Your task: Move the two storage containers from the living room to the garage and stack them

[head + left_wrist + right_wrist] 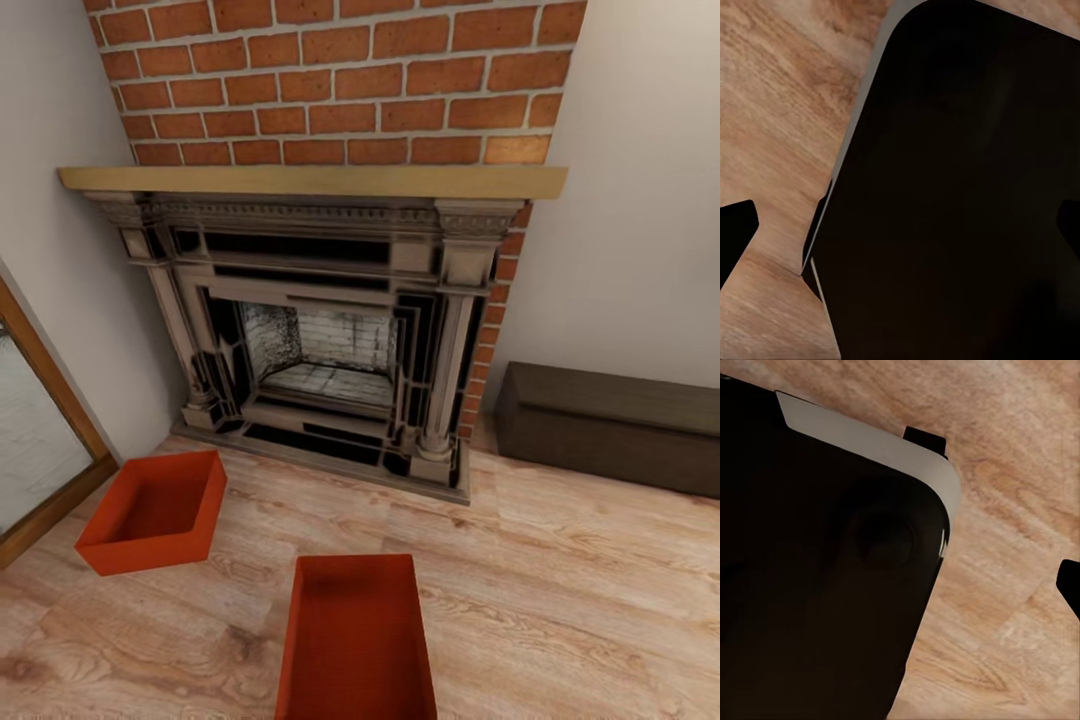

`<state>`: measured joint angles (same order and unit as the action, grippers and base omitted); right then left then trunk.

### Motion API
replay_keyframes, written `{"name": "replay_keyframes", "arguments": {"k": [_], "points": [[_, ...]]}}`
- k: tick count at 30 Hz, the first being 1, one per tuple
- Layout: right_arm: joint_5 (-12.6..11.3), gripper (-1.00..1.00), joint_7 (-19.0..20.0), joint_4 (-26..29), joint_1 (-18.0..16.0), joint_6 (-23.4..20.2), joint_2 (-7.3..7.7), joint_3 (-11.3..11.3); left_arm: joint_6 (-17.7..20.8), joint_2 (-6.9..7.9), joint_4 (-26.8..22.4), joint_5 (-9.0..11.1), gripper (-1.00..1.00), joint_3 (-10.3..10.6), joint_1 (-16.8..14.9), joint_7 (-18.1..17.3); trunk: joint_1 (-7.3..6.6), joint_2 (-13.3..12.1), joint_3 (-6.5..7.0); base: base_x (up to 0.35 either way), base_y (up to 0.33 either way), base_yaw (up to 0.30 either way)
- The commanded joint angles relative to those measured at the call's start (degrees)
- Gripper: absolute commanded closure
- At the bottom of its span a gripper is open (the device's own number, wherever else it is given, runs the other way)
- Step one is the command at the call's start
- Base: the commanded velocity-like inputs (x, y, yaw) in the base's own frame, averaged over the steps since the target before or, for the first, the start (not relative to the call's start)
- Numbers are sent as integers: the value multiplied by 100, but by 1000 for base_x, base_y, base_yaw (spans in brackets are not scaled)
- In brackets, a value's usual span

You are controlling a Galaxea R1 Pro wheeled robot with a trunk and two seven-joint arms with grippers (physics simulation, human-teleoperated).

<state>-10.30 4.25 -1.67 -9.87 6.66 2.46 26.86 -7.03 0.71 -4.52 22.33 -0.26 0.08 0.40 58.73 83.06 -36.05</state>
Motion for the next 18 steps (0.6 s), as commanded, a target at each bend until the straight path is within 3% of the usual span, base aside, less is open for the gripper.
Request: {"name": "replay_keyframes", "arguments": {"k": [1,18], "points": [[-60,-100,32,-18,-6,36,-1,37,-9,0,-5,18,-100,0,1,4,0,2,-13,0,0,83],[-96,-100,32,-18,-6,76,9,30,-9,0,-5,17,-100,0,1,4,0,2,-163,0,0,60]]}}
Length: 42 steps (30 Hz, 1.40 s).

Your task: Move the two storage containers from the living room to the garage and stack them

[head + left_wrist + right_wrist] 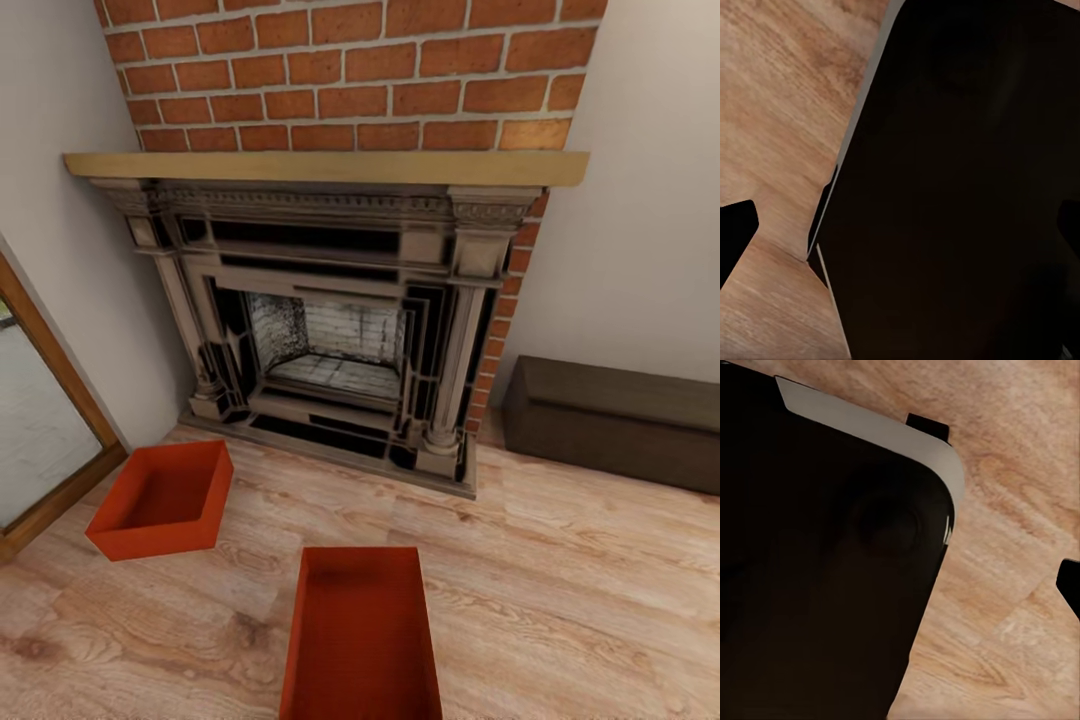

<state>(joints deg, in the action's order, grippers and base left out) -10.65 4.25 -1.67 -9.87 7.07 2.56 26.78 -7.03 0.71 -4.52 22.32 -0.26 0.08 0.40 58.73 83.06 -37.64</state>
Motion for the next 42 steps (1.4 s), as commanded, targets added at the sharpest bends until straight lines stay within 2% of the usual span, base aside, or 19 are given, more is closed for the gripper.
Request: {"name": "replay_keyframes", "arguments": {"k": [1,21,42], "points": [[-64,-100,32,-18,-6,37,-1,38,-9,0,-5,18,-100,0,1,4,0,2,-13,0,0,6],[-69,-100,32,-18,-6,40,-1,38,-9,0,-5,18,-100,0,1,4,0,2,-198,0,0,-2],[-59,-100,32,-18,-6,35,-6,38,-9,0,-5,18,-100,0,-1,4,0,2,-392,0,0,-87]]}}
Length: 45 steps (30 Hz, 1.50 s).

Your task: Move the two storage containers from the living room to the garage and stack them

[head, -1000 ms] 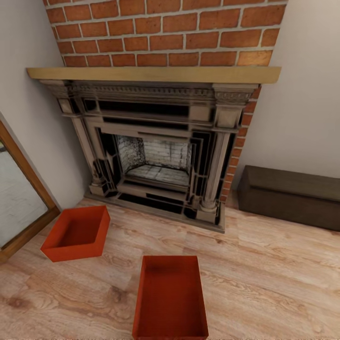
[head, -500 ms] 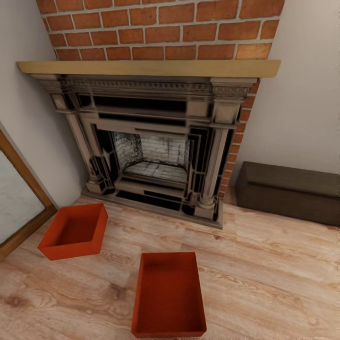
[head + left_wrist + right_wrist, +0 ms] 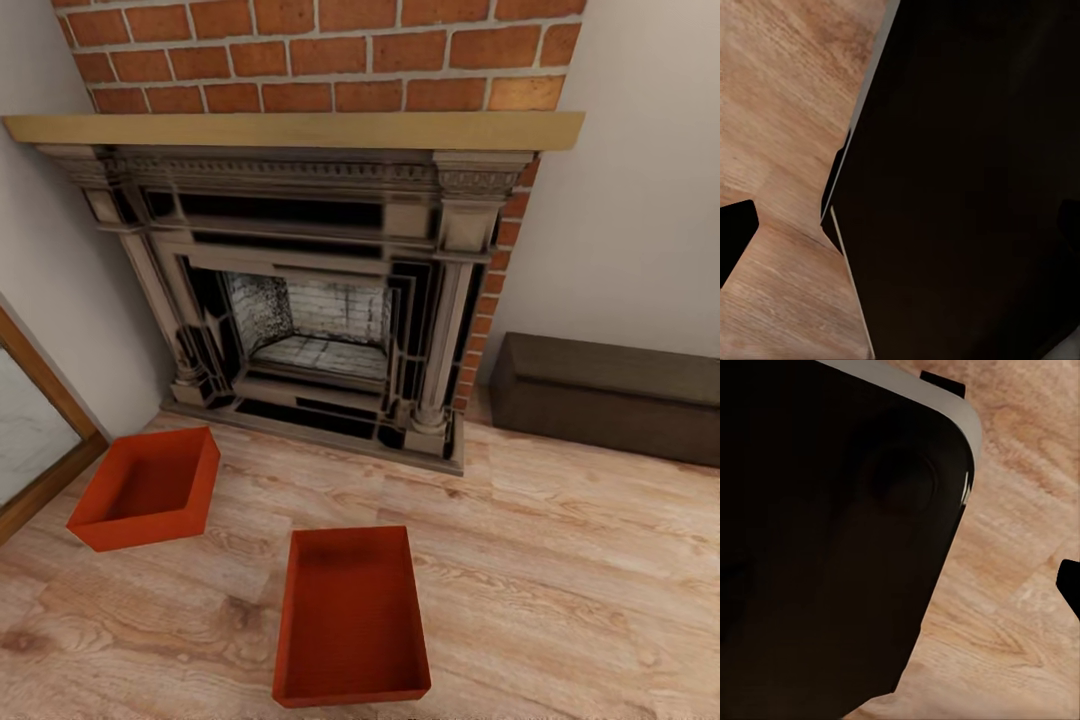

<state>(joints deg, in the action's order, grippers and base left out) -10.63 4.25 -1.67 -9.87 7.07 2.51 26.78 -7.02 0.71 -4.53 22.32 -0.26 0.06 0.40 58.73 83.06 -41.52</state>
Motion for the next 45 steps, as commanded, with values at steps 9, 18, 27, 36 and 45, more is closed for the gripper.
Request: {"name": "replay_keyframes", "arguments": {"k": [9,18,27,36,45], "points": [[-53,-100,32,-18,-6,27,-4,37,-9,0,-4,18,-100,0,2,4,0,2,-87,0,0,-2],[-53,-100,32,-18,-6,31,-1,37,-9,0,-4,18,-100,0,3,4,0,2,-170,0,0,0],[-53,-100,32,-18,-6,31,-3,37,-9,0,-4,18,-100,0,3,4,0,2,-254,0,0,0],[-53,-100,32,-18,-6,31,4,37,-9,0,-4,18,-100,0,3,4,0,2,-337,0,0,0],[-53,-100,32,-18,-6,31,4,37,-9,0,-4,18,-100,0,3,4,0,2,-420,0,0,0]]}}
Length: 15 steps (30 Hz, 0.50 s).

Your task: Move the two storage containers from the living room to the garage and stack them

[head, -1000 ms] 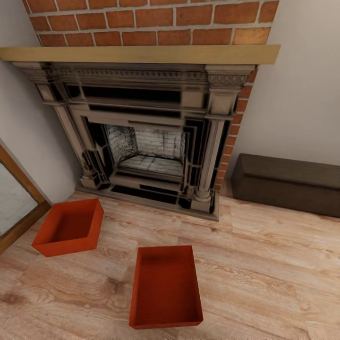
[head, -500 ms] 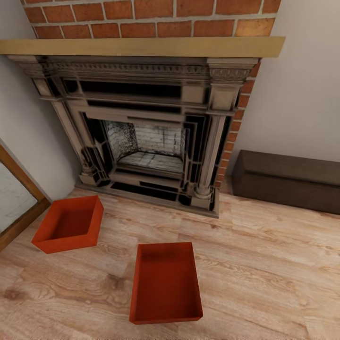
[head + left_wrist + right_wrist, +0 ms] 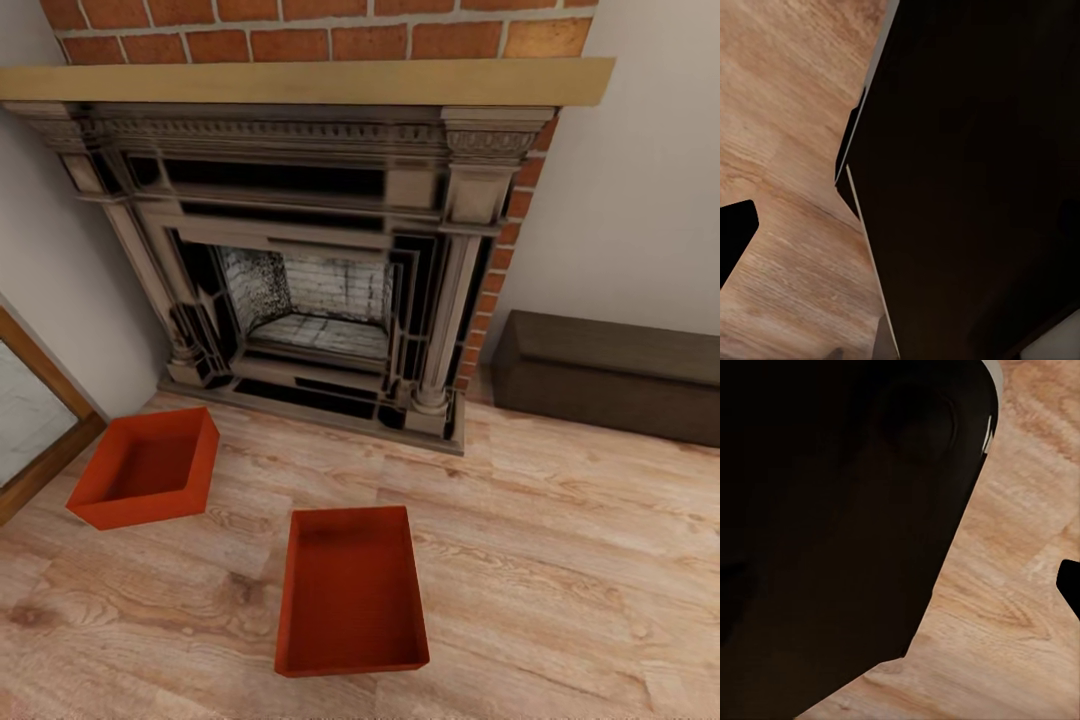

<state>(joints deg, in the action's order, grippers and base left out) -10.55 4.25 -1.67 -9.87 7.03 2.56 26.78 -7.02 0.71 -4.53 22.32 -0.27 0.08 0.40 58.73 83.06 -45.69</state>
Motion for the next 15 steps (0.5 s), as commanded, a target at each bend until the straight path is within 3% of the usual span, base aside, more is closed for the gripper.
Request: {"name": "replay_keyframes", "arguments": {"k": [1,15], "points": [[-61,-100,32,-18,-6,35,-1,37,-10,1,-4,18,-100,0,1,4,0,2,-13,0,0,0],[-61,-100,32,-18,-6,40,7,37,-10,0,-4,18,-100,0,1,4,0,2,-142,0,0,0]]}}
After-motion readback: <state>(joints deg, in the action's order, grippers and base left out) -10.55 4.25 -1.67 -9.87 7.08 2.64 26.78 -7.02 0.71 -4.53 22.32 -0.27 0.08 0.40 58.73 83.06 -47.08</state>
